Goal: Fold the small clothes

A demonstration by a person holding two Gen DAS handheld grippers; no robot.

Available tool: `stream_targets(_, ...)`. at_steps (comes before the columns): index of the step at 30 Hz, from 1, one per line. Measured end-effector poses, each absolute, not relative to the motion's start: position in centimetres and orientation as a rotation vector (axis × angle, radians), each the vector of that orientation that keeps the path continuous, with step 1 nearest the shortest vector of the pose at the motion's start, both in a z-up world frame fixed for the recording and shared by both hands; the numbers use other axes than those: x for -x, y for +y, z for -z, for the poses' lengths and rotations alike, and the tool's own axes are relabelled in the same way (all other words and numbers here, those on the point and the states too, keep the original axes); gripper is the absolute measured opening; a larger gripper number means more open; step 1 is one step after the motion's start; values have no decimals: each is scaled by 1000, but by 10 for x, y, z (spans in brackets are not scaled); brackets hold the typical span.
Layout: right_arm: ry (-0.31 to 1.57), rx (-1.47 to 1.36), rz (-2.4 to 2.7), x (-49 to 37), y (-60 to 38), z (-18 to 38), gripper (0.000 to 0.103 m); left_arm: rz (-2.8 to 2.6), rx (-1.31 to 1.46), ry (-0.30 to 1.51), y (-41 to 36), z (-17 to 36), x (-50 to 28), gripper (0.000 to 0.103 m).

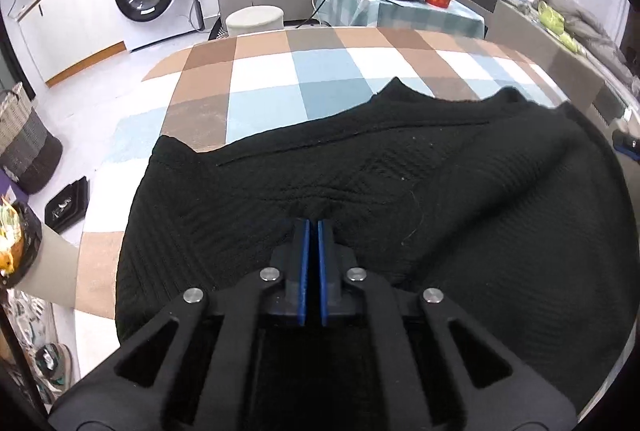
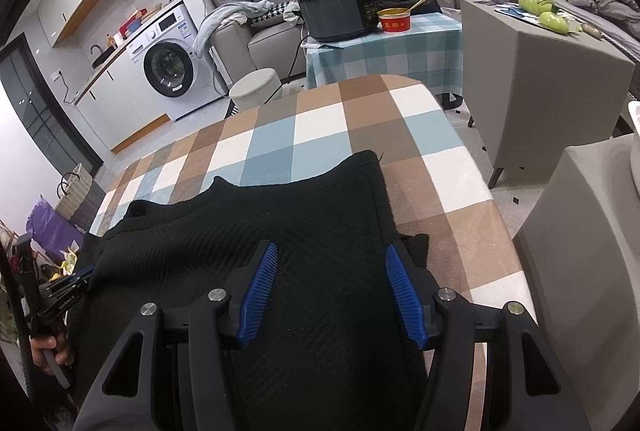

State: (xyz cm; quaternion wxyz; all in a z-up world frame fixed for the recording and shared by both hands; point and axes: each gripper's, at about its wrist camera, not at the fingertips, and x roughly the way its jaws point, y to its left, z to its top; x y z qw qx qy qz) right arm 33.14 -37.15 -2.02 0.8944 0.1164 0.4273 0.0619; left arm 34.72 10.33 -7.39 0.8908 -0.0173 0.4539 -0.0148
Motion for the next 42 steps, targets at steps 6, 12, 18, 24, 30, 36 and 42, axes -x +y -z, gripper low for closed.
stream_targets(6, 883, -245, -120, -329, -376, 19, 58, -3, 129, 800, 121, 44, -340, 0)
stream_targets(12, 885, -247, -115, -326, -378, 19, 58, -17, 187, 783, 133, 38, -354, 0)
stream_targets(18, 890, -239, -104, -327, -379, 18, 58, -156, 207, 884, 148, 69, -367, 1)
stream_targets(24, 902, -250, -104, -344, -382, 26, 61, -140, 200, 864, 152, 62, -352, 49)
stream_targets(30, 942, -283, -91, -383, -385, 49, 61, -137, 187, 863, 154, 53, -333, 53)
stream_targets(36, 797, -287, -171, -377, -386, 31, 5, -165, 216, 864, 164, 51, -306, 54)
stream_targets(42, 804, -283, -21, -380, -404, 31, 5, -190, 244, 871, 175, 55, -290, 55)
